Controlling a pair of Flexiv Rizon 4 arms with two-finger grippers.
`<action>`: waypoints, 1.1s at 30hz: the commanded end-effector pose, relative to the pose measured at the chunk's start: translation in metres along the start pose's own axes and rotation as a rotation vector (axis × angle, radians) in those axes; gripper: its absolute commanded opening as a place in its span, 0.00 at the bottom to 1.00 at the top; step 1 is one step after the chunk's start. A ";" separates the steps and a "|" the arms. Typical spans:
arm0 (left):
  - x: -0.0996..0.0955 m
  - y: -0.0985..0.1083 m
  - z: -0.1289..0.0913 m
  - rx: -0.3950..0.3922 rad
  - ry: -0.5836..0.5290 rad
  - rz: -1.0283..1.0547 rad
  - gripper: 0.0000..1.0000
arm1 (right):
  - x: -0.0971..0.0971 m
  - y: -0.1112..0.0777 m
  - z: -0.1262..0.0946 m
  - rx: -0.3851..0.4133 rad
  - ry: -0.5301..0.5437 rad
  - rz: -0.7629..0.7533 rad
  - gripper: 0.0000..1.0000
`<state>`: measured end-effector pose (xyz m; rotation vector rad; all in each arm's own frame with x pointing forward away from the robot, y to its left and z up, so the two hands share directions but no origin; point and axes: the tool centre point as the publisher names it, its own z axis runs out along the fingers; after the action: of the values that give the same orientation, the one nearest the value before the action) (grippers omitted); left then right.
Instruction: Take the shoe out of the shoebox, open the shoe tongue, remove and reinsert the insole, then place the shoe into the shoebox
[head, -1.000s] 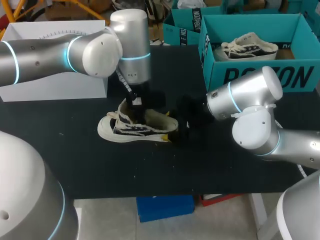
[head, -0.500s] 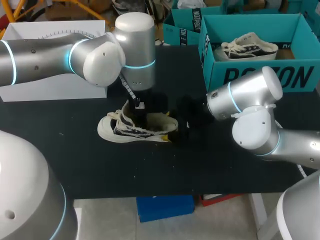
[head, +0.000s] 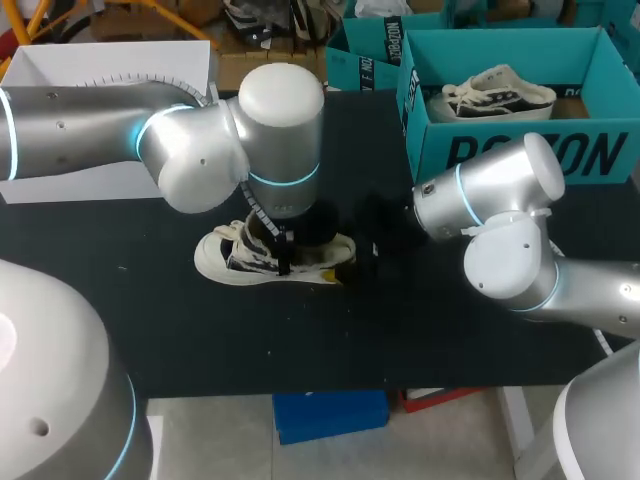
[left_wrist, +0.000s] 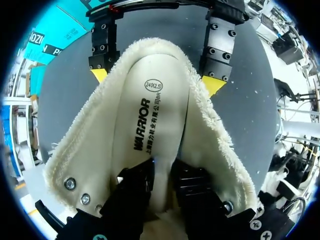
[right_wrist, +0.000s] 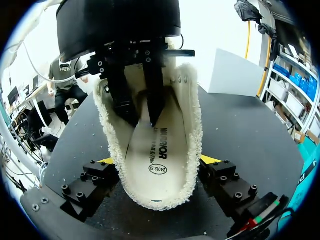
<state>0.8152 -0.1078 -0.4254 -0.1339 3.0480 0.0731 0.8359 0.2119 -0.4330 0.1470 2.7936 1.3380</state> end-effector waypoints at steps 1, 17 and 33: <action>0.003 0.010 0.053 0.009 -0.138 -0.023 0.25 | -0.001 0.001 0.000 0.001 -0.001 0.002 0.00; -0.024 0.009 0.076 0.095 -0.381 -0.087 0.21 | -0.001 0.001 0.000 0.001 -0.001 0.002 0.00; -0.044 0.004 0.059 0.209 -0.425 -0.154 0.00 | -0.001 0.001 0.000 0.001 -0.001 0.002 0.00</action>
<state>0.8314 -0.1020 -0.4230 -0.3014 2.5922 -0.1887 0.8371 0.2135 -0.4314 0.1474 2.7915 1.3395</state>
